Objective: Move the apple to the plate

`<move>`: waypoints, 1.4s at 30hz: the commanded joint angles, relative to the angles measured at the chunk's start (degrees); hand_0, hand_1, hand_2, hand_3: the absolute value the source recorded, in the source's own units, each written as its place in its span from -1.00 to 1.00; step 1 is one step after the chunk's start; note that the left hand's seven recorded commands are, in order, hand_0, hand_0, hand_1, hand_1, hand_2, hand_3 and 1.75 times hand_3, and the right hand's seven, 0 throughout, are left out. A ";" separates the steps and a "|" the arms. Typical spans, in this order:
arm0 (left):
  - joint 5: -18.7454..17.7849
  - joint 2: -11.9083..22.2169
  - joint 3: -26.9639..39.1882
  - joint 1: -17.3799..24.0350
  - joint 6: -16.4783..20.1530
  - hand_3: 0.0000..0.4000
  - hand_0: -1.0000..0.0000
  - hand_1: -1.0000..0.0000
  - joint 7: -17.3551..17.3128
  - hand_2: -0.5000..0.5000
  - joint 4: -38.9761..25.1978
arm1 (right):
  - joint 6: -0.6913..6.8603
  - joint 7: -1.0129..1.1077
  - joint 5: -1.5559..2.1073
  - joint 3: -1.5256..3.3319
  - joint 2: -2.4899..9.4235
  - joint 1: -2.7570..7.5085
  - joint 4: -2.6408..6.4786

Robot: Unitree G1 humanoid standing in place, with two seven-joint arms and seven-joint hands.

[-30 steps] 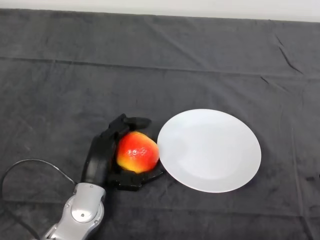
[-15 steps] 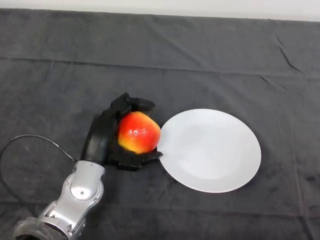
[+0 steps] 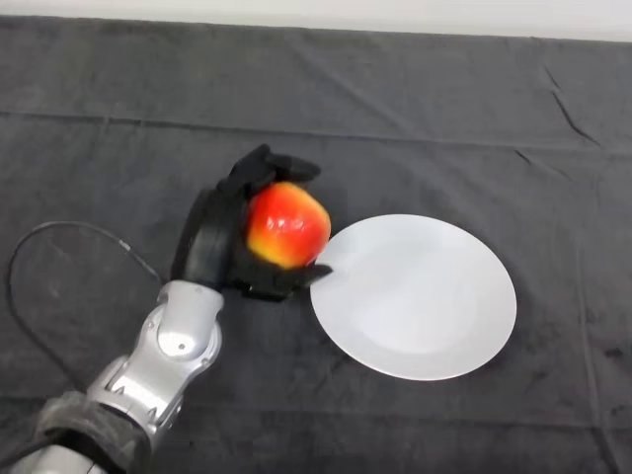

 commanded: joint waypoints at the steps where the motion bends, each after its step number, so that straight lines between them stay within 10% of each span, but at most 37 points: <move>1: 0.39 -0.77 -1.54 -4.77 -1.52 1.00 -1.00 -1.00 0.62 0.00 1.33 | 5.35 0.02 1.53 -0.02 4.67 6.02 6.11; 42: -11.10 -4.68 -25.21 -10.31 -3.47 1.00 -1.00 -1.00 -1.60 0.00 13.40 | 4.92 0.03 1.13 -0.49 4.59 5.82 6.72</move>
